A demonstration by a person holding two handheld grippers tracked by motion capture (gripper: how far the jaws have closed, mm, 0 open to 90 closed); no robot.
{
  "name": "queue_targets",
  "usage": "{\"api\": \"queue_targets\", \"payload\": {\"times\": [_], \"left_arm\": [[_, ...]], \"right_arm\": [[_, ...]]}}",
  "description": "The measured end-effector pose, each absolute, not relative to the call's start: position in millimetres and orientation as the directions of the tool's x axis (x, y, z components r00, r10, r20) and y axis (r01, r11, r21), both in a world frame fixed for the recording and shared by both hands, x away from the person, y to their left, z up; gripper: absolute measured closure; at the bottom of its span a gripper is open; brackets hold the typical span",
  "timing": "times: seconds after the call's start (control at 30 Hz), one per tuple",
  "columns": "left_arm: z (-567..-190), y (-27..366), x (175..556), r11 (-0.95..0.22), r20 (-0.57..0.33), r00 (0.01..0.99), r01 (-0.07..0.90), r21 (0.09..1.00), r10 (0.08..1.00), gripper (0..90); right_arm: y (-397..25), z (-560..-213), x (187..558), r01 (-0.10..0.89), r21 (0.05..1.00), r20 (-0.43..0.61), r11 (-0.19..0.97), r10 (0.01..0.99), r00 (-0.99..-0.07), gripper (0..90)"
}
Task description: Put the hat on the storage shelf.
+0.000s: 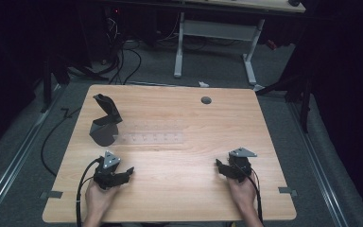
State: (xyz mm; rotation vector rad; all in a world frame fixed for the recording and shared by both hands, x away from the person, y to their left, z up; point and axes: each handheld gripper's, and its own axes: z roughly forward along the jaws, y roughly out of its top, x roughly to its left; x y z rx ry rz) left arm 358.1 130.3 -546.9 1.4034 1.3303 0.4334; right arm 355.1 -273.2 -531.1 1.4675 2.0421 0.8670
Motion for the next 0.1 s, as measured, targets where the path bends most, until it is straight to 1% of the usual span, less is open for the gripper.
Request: {"api": "queue_targets", "payload": {"times": [0.1], "left_arm": [[-546.9, 130.4, 358.6, 0.235, -0.400, 0.298, 0.464, 0.854, 0.867, 32.9]], "right_arm": [[-273.1, -531.1, 355.0, 0.648, 0.727, -0.016, 0.226, 0.949, -0.314, 38.2]]}}
